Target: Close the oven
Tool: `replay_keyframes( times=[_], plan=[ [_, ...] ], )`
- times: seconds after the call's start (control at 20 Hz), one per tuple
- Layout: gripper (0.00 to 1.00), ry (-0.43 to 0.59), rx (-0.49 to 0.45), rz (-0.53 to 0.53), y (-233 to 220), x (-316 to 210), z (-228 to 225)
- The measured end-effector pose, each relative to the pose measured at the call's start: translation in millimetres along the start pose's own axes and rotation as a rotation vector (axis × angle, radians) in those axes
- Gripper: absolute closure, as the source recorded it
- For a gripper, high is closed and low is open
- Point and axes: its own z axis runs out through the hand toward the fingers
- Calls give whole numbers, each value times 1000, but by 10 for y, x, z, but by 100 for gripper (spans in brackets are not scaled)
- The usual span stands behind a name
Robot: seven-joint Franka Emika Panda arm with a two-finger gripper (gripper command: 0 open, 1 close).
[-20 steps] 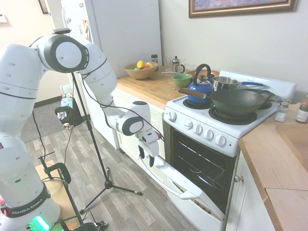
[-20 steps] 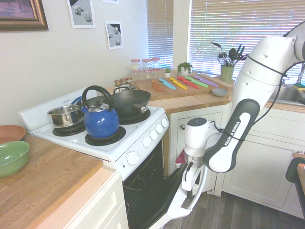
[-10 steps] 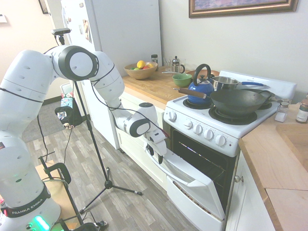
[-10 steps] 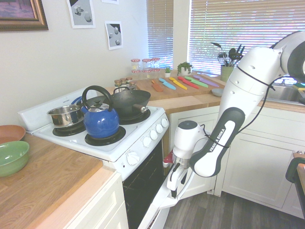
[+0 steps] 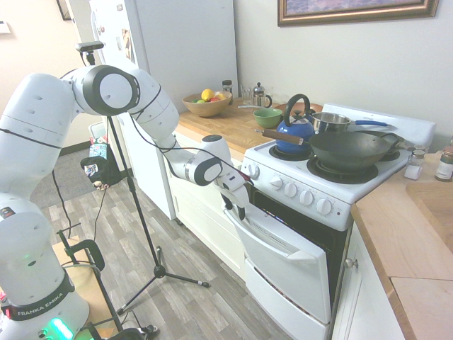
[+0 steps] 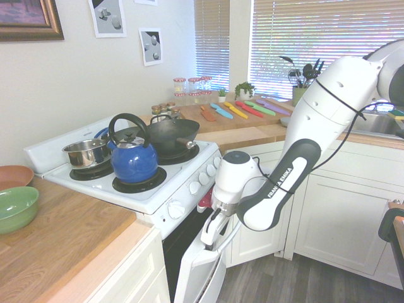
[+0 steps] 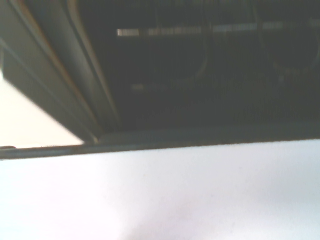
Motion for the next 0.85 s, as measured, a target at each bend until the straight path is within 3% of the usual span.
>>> replay_keyframes(
  times=[0.45,0.65,0.85],
  plan=[
    [0,-4,50,-35,-203,-183,-535],
    [0,-63,-16,-35,292,-294,-741],
    [0,-187,-141,-87,967,-442,-1036]
  ],
)
